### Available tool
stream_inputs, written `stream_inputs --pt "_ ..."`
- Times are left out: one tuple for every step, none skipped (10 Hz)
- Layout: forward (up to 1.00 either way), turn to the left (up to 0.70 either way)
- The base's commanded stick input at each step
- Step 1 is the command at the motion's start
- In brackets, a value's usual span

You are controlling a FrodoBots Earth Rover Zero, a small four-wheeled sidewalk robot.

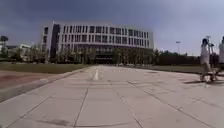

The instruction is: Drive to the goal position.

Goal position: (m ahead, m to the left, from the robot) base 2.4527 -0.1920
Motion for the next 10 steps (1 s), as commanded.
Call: stream_inputs --pt "0.70 0.28" --pt "0.70 0.17" --pt "0.70 0.05" --pt "0.70 -0.01" --pt "0.70 -0.01" --pt "0.70 -0.01" --pt "0.70 -0.01" --pt "0.70 -0.01" --pt "0.70 -0.01" --pt "0.70 -0.01"
